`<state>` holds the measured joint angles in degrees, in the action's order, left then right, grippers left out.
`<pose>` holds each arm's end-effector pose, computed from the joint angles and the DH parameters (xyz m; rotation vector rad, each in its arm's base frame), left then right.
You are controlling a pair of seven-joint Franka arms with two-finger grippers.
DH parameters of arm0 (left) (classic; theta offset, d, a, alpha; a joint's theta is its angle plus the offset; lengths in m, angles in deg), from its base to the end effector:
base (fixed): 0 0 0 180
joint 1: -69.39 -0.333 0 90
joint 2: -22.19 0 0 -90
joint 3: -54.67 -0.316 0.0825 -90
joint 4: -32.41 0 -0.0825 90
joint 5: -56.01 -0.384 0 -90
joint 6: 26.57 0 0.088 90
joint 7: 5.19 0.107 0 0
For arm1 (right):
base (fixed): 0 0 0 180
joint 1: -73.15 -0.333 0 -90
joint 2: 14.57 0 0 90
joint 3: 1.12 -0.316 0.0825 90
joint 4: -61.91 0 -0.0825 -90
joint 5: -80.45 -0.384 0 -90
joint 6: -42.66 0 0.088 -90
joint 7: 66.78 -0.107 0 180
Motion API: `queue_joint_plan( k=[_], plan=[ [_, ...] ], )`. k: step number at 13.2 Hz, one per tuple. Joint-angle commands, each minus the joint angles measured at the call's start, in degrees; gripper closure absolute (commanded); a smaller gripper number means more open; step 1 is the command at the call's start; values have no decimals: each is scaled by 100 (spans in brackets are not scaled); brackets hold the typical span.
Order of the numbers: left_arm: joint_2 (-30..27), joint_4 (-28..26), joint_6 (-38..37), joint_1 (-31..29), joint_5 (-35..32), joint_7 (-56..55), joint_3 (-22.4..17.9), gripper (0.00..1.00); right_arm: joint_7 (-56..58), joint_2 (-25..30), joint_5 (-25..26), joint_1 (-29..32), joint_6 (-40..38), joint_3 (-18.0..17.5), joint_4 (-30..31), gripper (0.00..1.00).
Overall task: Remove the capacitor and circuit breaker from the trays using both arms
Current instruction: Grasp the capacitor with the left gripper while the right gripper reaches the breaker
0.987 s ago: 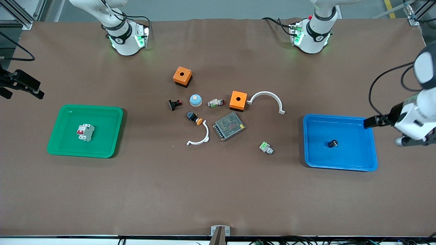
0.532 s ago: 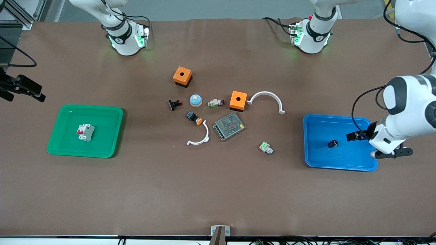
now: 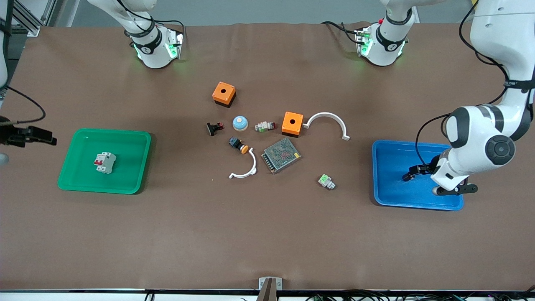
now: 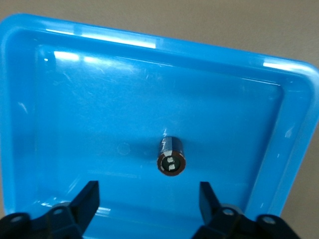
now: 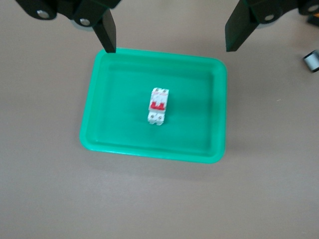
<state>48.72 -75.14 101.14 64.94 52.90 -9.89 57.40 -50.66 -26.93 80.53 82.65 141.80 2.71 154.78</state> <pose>0.6235 0.0219 0.2552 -3.1120 -0.1250 0.1712 0.6006 -0.1392 0.4873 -3.1245 -0.0778 0.1663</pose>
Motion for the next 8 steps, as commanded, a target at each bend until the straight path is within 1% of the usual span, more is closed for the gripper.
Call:
queue_joint_plan(
  k=[1,4,6,8],
  plan=[
    [168,-30,297,15,-5,-84,16,22,102,-11,45,122,490,-75,485,3],
    [301,-39,404,6,30,-84,34,27,85,-38,45,114,1201,-75,1117,2],
    [353,-39,404,15,257,-84,52,27,23,-29,37,114,1825,-75,1661,1],
    [397,-39,412,33,355,-84,52,31,-12,-29,-16,105,2326,-75,2188,1]
  ],
)
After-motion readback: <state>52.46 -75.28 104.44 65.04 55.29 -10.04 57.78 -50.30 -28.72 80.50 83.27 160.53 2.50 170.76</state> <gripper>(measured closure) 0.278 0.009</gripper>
